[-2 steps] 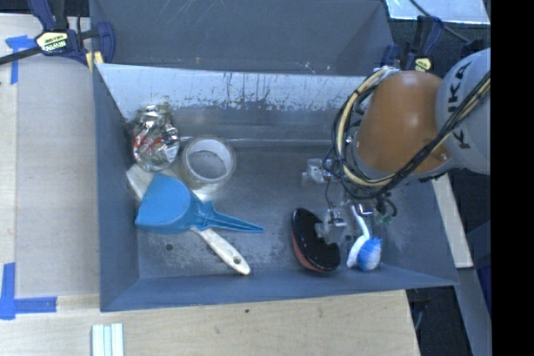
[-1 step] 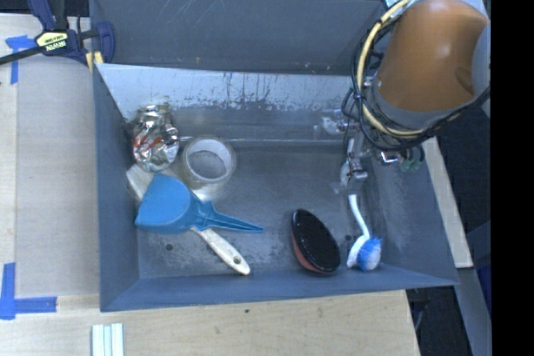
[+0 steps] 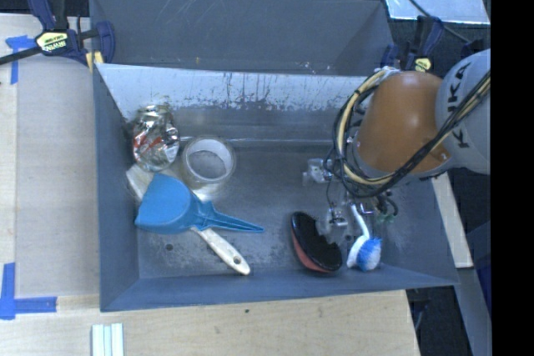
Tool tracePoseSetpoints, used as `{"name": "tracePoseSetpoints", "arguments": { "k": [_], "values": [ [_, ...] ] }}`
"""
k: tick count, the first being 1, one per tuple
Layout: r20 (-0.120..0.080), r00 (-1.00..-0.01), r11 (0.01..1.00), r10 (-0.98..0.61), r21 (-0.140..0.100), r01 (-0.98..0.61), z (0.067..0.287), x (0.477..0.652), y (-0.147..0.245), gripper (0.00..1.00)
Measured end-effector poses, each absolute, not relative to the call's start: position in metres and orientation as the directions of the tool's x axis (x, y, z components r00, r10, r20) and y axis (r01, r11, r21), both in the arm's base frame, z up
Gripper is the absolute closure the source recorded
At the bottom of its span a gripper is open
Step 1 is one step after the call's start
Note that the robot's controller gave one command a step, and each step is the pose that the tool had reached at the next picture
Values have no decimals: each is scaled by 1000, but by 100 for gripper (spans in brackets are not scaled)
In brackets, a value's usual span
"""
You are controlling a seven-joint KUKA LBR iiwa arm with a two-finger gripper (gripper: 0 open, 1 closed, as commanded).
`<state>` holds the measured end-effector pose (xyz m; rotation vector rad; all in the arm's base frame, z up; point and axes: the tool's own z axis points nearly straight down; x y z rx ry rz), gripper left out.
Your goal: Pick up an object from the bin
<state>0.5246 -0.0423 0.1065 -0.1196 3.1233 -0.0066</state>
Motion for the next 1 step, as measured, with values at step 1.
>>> {"name": "tracePoseSetpoints", "arguments": {
  "k": [1],
  "values": [
    [-35,-991,991,-133,-9,-132,130,514,-51,0]
  ]
}}
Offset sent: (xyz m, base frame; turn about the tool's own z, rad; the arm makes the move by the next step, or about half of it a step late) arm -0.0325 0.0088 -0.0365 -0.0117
